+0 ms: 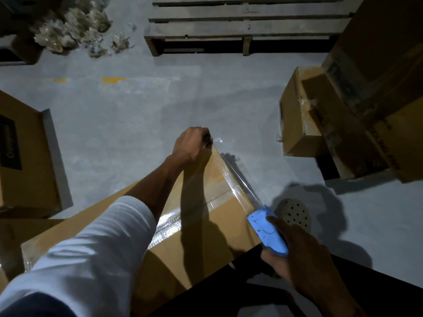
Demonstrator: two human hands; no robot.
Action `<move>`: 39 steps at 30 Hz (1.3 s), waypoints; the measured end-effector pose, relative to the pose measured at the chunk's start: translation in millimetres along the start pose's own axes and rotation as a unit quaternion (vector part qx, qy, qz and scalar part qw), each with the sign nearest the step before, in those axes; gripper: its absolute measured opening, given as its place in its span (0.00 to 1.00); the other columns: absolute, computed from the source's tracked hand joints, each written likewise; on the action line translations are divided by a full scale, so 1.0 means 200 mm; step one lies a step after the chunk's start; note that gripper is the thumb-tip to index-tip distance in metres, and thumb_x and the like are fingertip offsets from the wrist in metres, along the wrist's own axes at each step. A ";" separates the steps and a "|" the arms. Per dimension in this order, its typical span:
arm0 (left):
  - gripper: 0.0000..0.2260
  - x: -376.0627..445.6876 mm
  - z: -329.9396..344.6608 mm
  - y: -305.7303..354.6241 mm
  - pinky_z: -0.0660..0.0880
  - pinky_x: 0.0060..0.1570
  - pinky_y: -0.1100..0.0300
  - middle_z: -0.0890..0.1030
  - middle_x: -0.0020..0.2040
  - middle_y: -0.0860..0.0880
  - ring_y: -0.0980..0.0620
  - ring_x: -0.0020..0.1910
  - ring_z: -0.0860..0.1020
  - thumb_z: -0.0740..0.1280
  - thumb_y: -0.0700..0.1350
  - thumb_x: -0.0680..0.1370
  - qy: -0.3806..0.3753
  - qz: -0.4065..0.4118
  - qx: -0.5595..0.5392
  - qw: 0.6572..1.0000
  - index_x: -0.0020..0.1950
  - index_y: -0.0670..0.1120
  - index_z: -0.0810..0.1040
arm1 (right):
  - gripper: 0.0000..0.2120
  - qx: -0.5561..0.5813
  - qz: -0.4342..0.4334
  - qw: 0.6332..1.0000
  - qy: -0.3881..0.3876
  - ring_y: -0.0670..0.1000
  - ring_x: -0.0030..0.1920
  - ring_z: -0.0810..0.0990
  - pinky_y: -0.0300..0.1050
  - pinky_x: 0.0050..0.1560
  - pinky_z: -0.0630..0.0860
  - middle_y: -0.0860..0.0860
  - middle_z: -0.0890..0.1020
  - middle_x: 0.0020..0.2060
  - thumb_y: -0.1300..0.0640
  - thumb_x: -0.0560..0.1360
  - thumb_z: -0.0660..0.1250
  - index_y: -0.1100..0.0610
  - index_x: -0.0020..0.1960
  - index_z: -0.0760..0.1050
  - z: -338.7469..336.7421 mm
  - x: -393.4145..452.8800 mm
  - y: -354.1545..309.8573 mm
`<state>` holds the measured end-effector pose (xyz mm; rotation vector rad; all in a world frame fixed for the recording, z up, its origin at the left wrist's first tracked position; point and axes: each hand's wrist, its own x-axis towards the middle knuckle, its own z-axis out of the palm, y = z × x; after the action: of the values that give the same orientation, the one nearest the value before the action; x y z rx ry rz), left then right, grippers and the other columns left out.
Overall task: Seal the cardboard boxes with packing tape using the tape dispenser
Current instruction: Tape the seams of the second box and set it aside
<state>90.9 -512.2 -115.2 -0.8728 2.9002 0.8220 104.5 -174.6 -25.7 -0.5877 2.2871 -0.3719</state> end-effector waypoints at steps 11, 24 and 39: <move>0.09 0.00 0.00 0.00 0.67 0.45 0.57 0.82 0.53 0.46 0.48 0.51 0.76 0.62 0.42 0.82 0.020 0.025 0.049 0.998 0.56 0.45 0.82 | 0.32 -0.017 -0.003 1.000 0.004 0.44 0.60 0.75 0.37 0.51 0.61 0.39 0.68 0.49 0.39 0.71 0.71 0.37 0.72 0.65 -0.03 0.01 -0.02; 0.09 0.01 0.00 -0.02 0.67 0.42 0.58 0.82 0.52 0.48 0.48 0.50 0.74 0.62 0.45 0.83 0.019 0.058 0.111 0.992 0.55 0.46 0.81 | 0.31 -0.016 -0.006 1.000 0.007 0.45 0.63 0.74 0.40 0.59 0.66 0.41 0.74 0.59 0.40 0.71 0.70 0.37 0.72 0.66 -0.04 0.01 -0.02; 0.16 -0.04 0.04 -0.02 0.67 0.52 0.51 0.76 0.60 0.45 0.44 0.59 0.70 0.57 0.53 0.84 0.020 0.018 0.207 0.978 0.70 0.51 0.74 | 0.32 -0.034 -0.005 0.999 0.001 0.46 0.65 0.72 0.41 0.62 0.65 0.43 0.73 0.62 0.40 0.72 0.68 0.36 0.73 0.63 -0.04 0.02 -0.03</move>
<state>98.6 -508.1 -123.0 -0.7988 2.9583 0.1823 97.5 -181.3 -19.9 -0.6336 2.3073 -0.2996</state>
